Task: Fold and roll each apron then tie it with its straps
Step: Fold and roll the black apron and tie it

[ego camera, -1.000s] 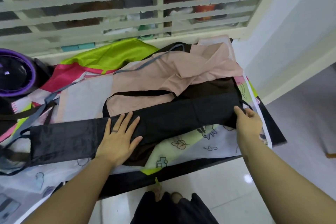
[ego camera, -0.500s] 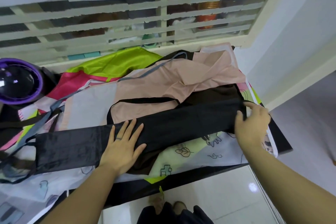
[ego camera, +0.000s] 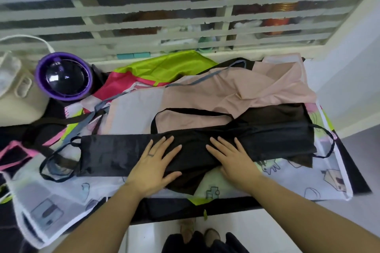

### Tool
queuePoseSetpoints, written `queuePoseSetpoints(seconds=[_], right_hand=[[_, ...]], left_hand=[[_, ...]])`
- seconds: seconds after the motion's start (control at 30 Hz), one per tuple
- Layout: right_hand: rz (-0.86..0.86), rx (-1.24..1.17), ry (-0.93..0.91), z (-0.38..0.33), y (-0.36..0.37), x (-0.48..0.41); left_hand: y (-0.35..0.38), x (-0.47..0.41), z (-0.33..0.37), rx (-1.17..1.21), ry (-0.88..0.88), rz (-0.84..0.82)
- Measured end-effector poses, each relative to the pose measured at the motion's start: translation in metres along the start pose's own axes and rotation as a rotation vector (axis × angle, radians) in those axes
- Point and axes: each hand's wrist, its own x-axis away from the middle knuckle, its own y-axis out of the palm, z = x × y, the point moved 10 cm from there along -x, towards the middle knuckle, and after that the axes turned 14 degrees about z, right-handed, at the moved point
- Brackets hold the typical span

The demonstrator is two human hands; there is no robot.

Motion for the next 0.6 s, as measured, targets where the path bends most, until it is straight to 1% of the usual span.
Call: queuePoseSetpoints(seconds=[0.1,0.13,0.23,0.3,0.33,0.4,0.47,0.5,0.6], right_hand=[[0.088,-0.022,-0.005,-0.001,-0.011,-0.006],[0.089,-0.018,0.017,0.002,-0.010,-0.006],[0.091,-0.039,0.075,0.005,-0.020,-0.013],[0.037,-0.104,0.029,-0.001,-0.029,-0.019],[-0.038,-0.144,0.024,0.002,-0.029,-0.019],[-0.179,-0.232,0.043,0.011,-0.028,-0.019],[-0.189,-0.281,0.095,0.028,-0.035,-0.025],[-0.188,-0.290,0.137,0.037,-0.038,-0.029],[-0.209,-0.248,0.225,0.063,-0.038,-0.039]], left_hand=[[-0.007,0.012,-0.013,0.030,-0.059,0.022],[-0.007,0.012,-0.013,0.019,-0.056,0.027],[-0.007,0.008,-0.003,-0.004,-0.084,-0.041],[-0.009,0.002,0.005,-0.007,-0.127,-0.084],[-0.009,0.000,0.004,-0.003,-0.169,-0.103],[-0.017,-0.002,0.000,-0.018,-0.205,-0.083],[-0.029,-0.005,-0.007,0.043,-0.203,-0.017],[-0.034,-0.005,-0.013,0.102,-0.197,-0.010],[-0.041,-0.004,-0.038,0.283,-0.238,-0.088]])
